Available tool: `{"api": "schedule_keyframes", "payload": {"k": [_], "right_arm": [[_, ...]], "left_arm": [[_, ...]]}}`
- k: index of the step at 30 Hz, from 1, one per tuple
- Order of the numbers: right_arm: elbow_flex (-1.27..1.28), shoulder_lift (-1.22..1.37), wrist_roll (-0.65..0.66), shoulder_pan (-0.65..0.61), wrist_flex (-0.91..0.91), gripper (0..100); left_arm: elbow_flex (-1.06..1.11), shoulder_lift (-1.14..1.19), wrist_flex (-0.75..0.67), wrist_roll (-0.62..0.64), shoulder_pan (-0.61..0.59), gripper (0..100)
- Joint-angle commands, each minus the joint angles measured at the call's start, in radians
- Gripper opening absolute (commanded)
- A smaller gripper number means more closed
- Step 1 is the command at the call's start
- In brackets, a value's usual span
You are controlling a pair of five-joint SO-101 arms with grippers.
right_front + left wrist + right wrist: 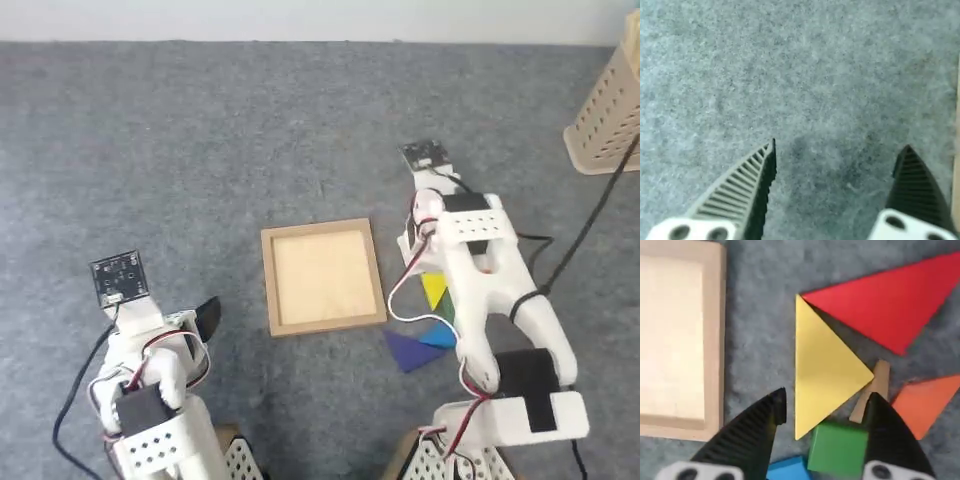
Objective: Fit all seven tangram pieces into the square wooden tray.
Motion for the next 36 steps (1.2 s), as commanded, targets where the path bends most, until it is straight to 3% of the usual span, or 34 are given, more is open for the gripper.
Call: {"api": "schedule_keyframes", "payload": {"k": [1, 10, 25, 36], "right_arm": [[0.026, -0.016, 0.017, 0.01, -0.051, 25.6], [-0.008, 0.111, 0.018, 0.015, -0.104, 25.6], [-0.034, -0.021, 0.023, 0.065, -0.093, 25.6], [-0.104, 0.185, 0.026, 0.071, -0.13, 25.6]], "left_arm": [[-0.013, -0.012, -0.002, -0.002, 0.002, 35], [-0.013, -0.012, -0.002, -0.002, 0.002, 35], [-0.013, -0.012, -0.002, -0.002, 0.002, 35], [-0.013, -0.012, -0.002, -0.002, 0.002, 35]]}}
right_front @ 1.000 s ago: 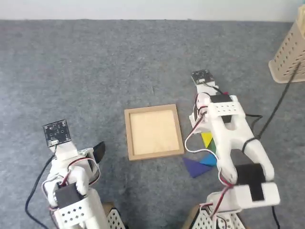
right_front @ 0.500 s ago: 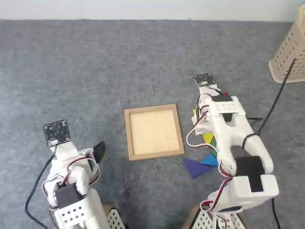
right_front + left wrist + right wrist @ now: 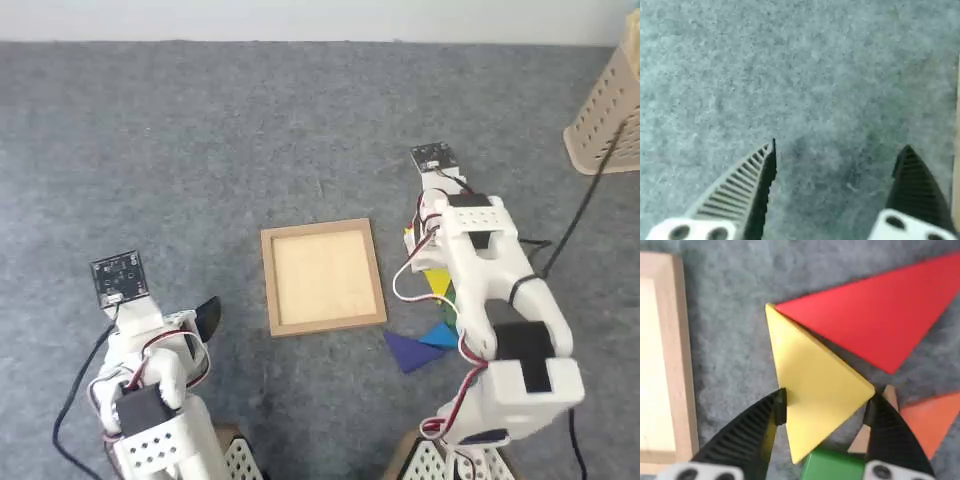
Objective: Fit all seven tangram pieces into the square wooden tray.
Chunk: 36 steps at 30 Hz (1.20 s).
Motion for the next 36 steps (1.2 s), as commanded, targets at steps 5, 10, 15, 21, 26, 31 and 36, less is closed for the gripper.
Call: {"api": "schedule_keyframes", "payload": {"k": [5, 10, 15, 21, 26, 31, 36], "right_arm": [[-0.074, 0.051, 0.018, 0.001, -0.01, 25.6], [-0.066, 0.051, 0.018, -0.013, -0.008, 25.5], [-0.052, 0.039, 0.018, -0.047, 0.012, 25.5], [0.029, -0.091, 0.017, -0.056, 0.004, 25.5], [0.095, -0.2, 0.017, -0.054, 0.002, 25.5], [0.046, -0.248, 0.023, -0.053, -0.012, 25.6], [-0.08, -0.145, 0.097, -0.051, 0.002, 25.6]], "left_arm": [[-0.013, -0.012, -0.002, -0.002, 0.002, 35], [-0.013, -0.012, -0.002, -0.002, 0.002, 35], [-0.013, -0.012, -0.002, -0.002, 0.002, 35], [-0.013, -0.012, -0.002, -0.002, 0.002, 35], [-0.013, -0.012, -0.002, -0.002, 0.002, 35], [-0.013, -0.012, -0.002, -0.002, 0.002, 35], [-0.013, -0.012, -0.002, -0.002, 0.002, 35]]}}
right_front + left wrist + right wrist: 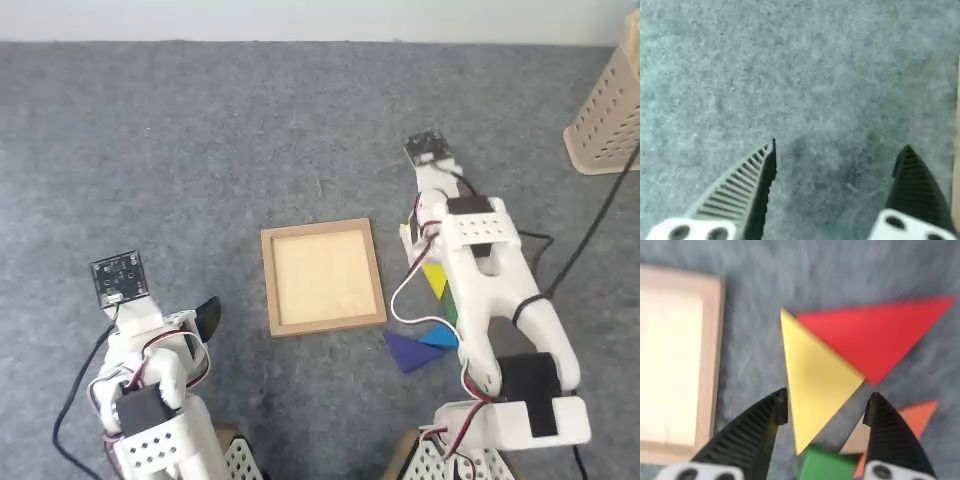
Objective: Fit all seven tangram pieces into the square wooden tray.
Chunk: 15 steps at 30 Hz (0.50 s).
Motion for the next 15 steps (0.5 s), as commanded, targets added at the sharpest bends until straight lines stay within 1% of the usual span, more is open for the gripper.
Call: {"api": "schedule_keyframes", "payload": {"k": [1, 7, 15], "right_arm": [[-0.133, 0.073, 0.055, -0.013, -0.001, 25.6], [-0.17, 0.246, 0.055, -0.01, -0.018, 25.6], [-0.14, 0.259, 0.049, -0.007, -0.012, 25.6]], "left_arm": [[-0.013, -0.012, -0.002, -0.002, 0.002, 35], [-0.013, -0.012, -0.002, -0.002, 0.002, 35], [-0.013, -0.012, -0.002, -0.002, 0.002, 35]]}}
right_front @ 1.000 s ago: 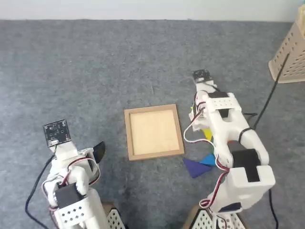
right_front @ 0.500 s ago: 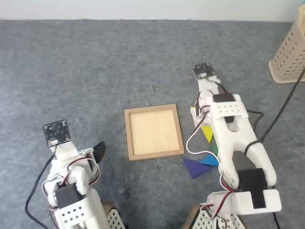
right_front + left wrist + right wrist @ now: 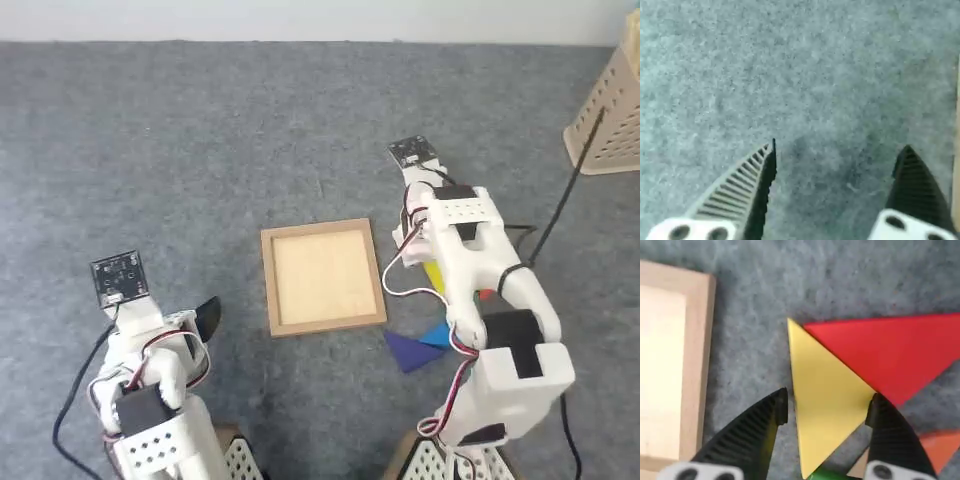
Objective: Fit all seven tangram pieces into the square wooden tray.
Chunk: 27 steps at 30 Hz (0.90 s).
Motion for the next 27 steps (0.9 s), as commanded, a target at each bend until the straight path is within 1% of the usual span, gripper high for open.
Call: {"api": "schedule_keyframes", "payload": {"k": [1, 5, 10, 13, 17, 19, 23, 27], "right_arm": [[-0.014, -0.005, 0.009, 0.005, -0.007, 25.6], [-0.008, -0.062, 0.011, 0.005, -0.007, 25.6], [-0.012, -0.073, 0.015, 0.005, -0.015, 25.6], [-0.012, -0.074, 0.043, 0.005, -0.012, 25.9], [-0.02, -0.084, 0.066, 0.024, 0.008, 33.6], [-0.035, -0.073, 0.075, 0.03, 0.008, 35.1], [-0.046, -0.044, 0.077, 0.018, 0.004, 35.1], [-0.072, 0.041, 0.077, -0.001, 0.005, 35.1]], "left_arm": [[-0.013, -0.012, -0.002, -0.002, 0.002, 35], [-0.013, -0.012, -0.002, -0.002, 0.002, 35], [-0.013, -0.012, -0.002, -0.002, 0.002, 35], [-0.013, -0.012, -0.002, -0.002, 0.002, 35], [-0.013, -0.012, -0.002, -0.002, 0.002, 35], [-0.013, -0.012, -0.002, -0.002, 0.002, 35], [-0.013, -0.012, -0.002, -0.002, 0.002, 35], [-0.013, -0.012, -0.002, -0.002, 0.002, 35]]}}
